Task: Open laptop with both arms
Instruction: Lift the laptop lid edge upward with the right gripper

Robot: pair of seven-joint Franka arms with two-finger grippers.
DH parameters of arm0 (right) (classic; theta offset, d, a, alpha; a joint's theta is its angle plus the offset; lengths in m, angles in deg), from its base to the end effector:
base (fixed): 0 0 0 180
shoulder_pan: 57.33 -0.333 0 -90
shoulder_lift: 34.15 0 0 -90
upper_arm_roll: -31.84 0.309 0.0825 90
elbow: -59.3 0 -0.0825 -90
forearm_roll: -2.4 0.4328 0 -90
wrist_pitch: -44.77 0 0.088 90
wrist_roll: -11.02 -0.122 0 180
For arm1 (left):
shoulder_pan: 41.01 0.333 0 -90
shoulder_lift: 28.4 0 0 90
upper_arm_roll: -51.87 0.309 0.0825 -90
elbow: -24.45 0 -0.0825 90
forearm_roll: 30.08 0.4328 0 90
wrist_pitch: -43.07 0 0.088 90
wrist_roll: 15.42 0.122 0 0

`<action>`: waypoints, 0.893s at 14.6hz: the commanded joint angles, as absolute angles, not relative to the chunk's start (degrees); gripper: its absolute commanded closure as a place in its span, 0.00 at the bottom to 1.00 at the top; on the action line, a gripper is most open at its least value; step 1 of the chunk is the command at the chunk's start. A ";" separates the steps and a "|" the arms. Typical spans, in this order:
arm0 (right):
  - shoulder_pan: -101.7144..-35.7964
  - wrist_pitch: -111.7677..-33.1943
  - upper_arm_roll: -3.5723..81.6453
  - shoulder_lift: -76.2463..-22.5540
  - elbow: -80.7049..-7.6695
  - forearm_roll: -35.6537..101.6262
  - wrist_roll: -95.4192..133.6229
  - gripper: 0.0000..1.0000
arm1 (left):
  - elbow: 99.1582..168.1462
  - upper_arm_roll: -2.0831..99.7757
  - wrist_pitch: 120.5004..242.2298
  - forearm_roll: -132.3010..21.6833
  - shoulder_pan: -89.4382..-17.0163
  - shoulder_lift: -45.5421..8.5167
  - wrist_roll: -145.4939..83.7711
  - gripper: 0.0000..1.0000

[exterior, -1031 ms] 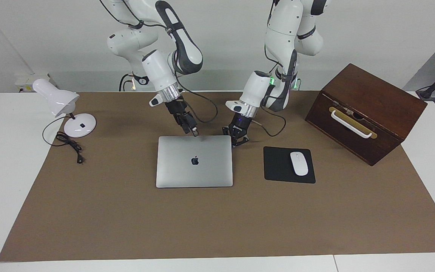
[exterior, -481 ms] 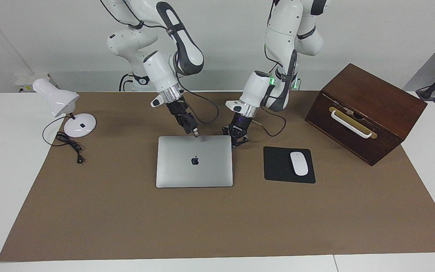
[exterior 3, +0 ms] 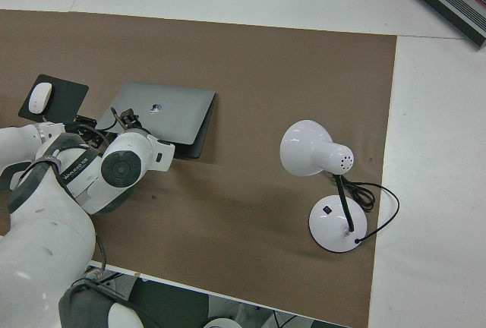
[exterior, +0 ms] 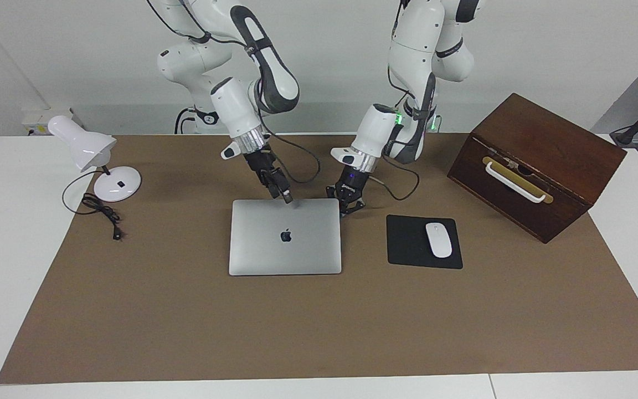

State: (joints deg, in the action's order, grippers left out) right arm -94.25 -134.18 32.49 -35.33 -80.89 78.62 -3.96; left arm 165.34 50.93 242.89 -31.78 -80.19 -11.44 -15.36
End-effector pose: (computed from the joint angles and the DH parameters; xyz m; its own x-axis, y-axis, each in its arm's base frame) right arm 0.4602 0.2490 0.2698 0.6053 -0.7956 -0.0272 -0.6342 -0.4613 -0.6204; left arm 0.4271 -0.3554 0.2029 0.5880 -0.4554 0.6685 -0.6231 -0.7820 0.0153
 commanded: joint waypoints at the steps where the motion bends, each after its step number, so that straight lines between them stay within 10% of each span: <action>1: -93.28 -133.83 32.72 -36.78 -77.82 80.71 -0.94 0.00 | 164.29 50.82 243.64 -30.35 -80.12 -8.62 -15.51 1.00; 13: -92.05 -132.69 32.54 -40.12 -71.22 80.62 -0.94 0.00 | 164.29 50.82 243.64 -30.35 -80.21 -8.62 -15.51 1.00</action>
State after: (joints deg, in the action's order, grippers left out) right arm -93.05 -133.34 32.39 -38.35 -74.32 78.63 -3.93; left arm 165.34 50.95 242.98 -31.72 -80.19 -11.40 -15.36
